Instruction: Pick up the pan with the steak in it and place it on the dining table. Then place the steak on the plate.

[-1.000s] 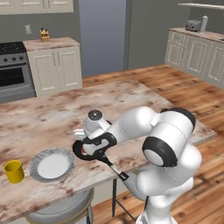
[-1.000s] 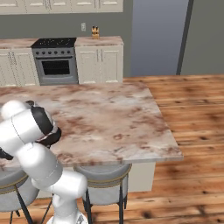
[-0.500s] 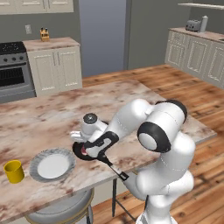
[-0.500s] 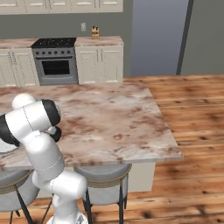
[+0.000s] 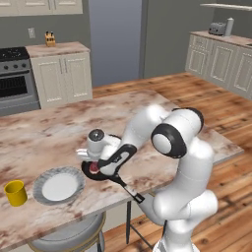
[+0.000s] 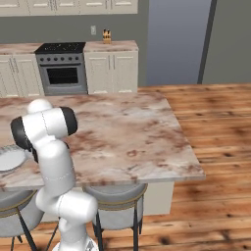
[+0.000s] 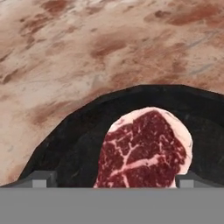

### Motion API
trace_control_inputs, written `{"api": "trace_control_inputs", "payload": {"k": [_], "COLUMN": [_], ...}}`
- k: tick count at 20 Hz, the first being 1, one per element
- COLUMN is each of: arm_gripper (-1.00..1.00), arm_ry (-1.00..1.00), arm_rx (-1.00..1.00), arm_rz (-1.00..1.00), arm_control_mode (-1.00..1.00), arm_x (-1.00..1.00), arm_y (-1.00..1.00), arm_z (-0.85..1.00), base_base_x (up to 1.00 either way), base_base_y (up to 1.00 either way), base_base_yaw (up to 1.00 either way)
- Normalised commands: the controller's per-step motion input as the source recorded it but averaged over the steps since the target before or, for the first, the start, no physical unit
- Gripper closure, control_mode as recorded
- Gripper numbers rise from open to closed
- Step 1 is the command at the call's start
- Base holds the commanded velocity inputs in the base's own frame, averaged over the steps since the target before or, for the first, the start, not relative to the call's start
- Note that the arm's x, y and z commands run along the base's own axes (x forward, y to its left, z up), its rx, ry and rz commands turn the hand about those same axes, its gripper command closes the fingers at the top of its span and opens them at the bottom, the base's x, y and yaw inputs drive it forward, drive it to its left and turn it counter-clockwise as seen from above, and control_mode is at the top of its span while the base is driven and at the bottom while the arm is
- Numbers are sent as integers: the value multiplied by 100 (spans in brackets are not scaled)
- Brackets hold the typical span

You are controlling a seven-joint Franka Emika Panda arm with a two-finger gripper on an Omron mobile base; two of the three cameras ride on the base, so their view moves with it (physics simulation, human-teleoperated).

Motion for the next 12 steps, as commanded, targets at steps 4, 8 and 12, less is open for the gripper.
{"api": "trace_control_inputs", "payload": {"k": [4, 8, 12], "arm_gripper": [-100, 100, 100], "arm_ry": [4, 1, 0], "arm_rx": [0, -3, 0], "arm_rz": [-3, -2, 0], "arm_control_mode": [-100, -100, -100], "arm_x": [6, 2, 3], "arm_y": [0, 4, 0], "arm_z": [-40, -37, -6], "base_base_x": [0, 0, 0], "base_base_y": [0, 0, 0], "base_base_yaw": [0, 0, 0]}}
